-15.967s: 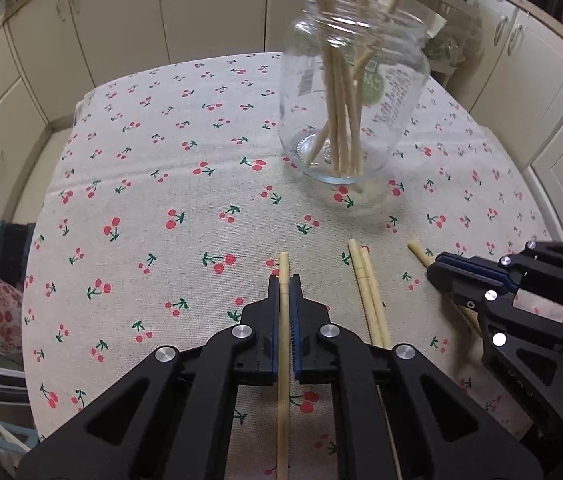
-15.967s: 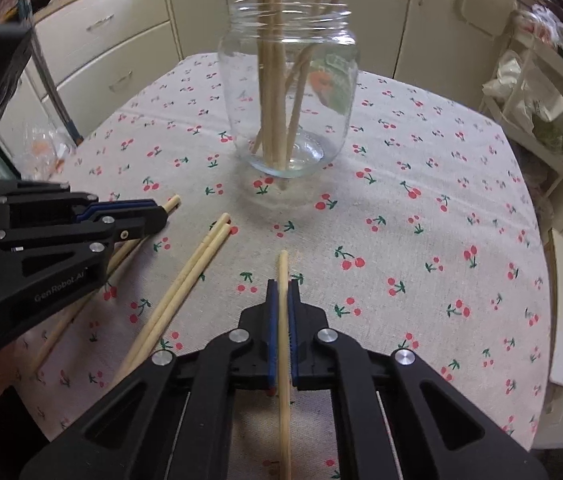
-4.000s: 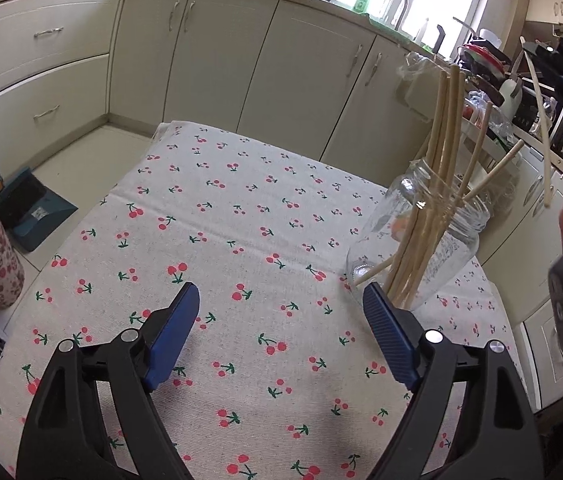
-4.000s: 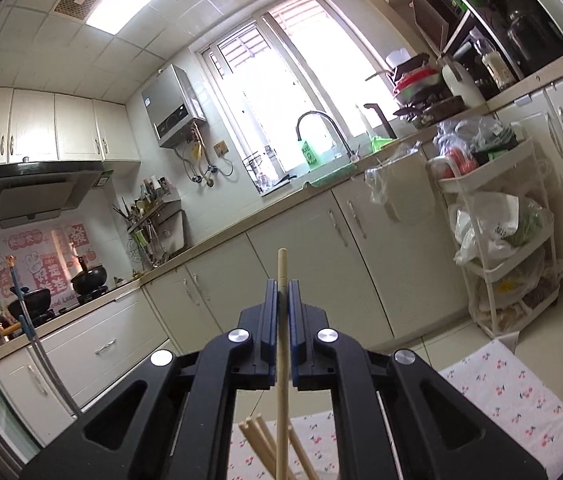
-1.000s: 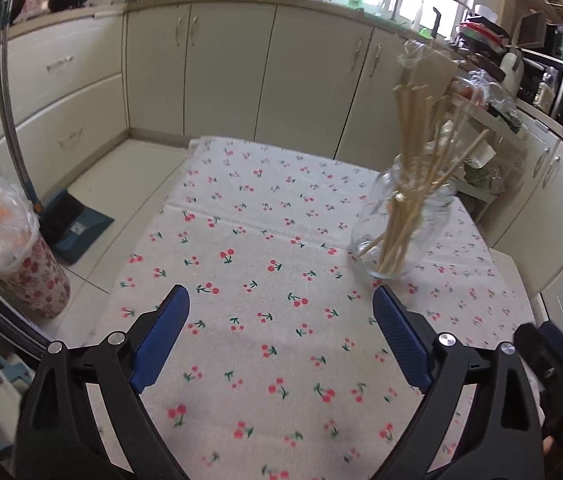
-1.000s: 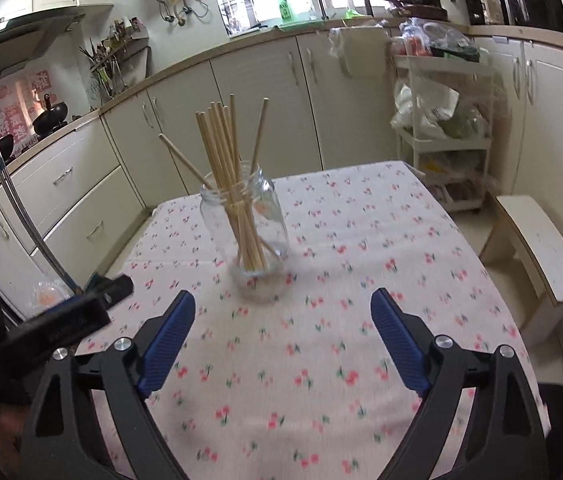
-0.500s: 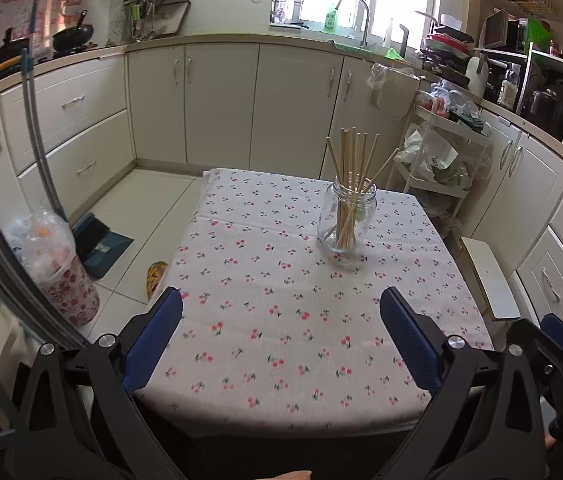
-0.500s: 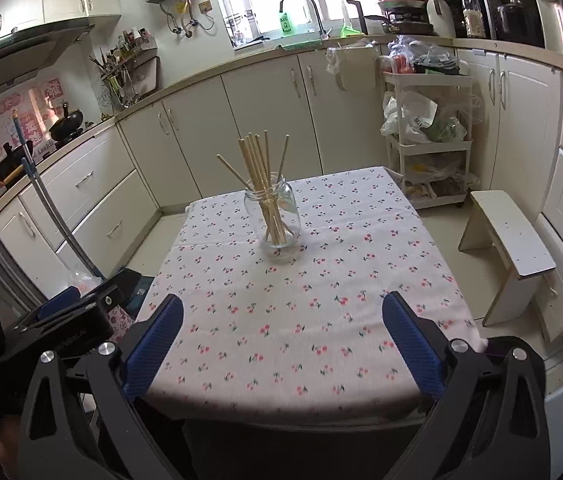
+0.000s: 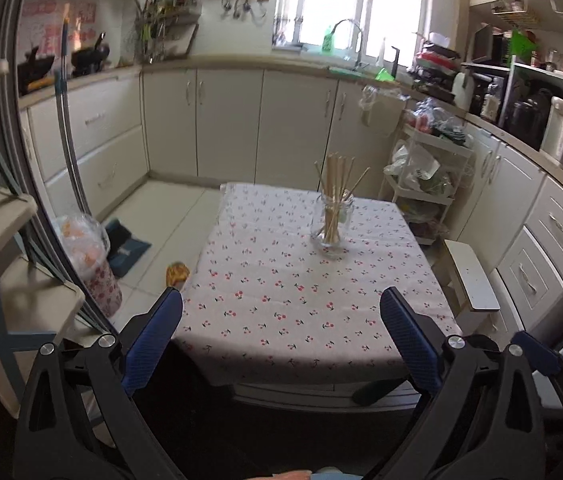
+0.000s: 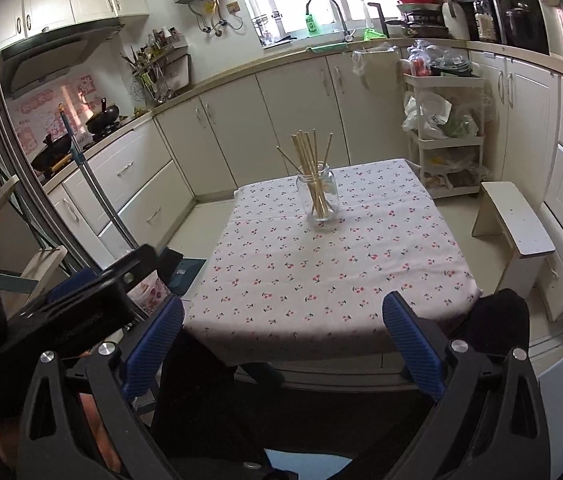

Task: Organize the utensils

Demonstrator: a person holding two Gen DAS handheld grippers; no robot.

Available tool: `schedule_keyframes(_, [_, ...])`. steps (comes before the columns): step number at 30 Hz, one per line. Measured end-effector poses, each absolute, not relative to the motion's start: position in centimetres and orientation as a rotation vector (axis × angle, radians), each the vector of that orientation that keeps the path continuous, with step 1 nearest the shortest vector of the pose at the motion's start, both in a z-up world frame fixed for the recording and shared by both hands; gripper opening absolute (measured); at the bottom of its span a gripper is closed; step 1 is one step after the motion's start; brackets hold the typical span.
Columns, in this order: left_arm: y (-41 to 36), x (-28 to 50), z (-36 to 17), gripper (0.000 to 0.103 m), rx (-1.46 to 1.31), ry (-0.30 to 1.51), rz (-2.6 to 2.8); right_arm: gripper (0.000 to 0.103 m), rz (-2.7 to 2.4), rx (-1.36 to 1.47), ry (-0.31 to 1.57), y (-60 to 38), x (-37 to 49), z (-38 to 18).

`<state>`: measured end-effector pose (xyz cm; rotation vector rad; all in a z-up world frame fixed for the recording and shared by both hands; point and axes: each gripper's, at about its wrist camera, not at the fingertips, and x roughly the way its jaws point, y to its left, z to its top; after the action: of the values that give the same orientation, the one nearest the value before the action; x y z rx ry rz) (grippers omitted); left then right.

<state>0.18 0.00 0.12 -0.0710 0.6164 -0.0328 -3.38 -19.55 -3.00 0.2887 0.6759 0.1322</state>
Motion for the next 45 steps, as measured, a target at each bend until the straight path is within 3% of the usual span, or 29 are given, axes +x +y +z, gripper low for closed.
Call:
schedule_keyframes(10, [3.1, -3.7, 2.0, 0.095, -0.129, 0.560, 0.016, 0.096, 0.106, 0.252, 0.614, -19.4, -5.6, -1.3])
schedule_keyframes(45, [3.9, -2.7, 1.5, 0.095, -0.128, 0.575, 0.030, 0.096, 0.142, 0.222, 0.609, -18.1, -5.8, -1.0])
